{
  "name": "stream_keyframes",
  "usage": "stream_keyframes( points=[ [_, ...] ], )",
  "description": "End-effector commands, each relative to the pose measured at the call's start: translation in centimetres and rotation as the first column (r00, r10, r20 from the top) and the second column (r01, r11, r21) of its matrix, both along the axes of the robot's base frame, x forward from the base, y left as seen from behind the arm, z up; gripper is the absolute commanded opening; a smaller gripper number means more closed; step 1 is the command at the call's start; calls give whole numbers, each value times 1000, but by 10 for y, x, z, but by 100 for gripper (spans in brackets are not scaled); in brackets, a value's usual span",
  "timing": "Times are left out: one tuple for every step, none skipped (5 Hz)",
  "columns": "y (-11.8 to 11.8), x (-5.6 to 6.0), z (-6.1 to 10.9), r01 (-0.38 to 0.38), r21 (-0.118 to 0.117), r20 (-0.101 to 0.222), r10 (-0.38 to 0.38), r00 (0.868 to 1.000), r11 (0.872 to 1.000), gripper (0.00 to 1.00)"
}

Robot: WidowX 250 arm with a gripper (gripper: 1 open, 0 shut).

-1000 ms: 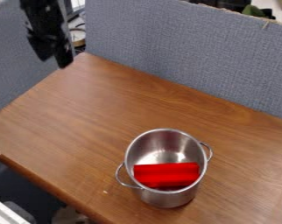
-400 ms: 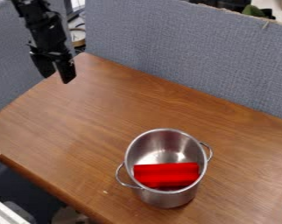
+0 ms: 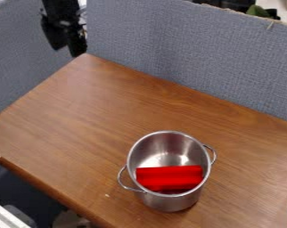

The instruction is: Put the red object in the metal pot

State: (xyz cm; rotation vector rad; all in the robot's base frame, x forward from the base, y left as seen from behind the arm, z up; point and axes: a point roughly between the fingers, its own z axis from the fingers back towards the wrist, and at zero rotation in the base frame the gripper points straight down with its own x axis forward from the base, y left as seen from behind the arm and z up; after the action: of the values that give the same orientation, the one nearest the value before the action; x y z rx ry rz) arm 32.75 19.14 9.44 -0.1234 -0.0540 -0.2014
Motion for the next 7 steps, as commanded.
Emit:
stream_keyframes(
  points=[
    [32,-32,5,-112,16,51,111,993,994,100],
    [57,-52,-11,-195,19,51,194,980,981,100],
    [29,-43,-4,-231,32,45,229,972,972,100],
    [10,-38,13,-268,41,62,265,962,963,100],
    [0,-30,10,-283,44,62,280,958,958,100],
    [-9,-26,16,-171,39,48,169,984,984,100],
    [-10,-20,22,-69,27,43,68,997,997,100]
  ],
)
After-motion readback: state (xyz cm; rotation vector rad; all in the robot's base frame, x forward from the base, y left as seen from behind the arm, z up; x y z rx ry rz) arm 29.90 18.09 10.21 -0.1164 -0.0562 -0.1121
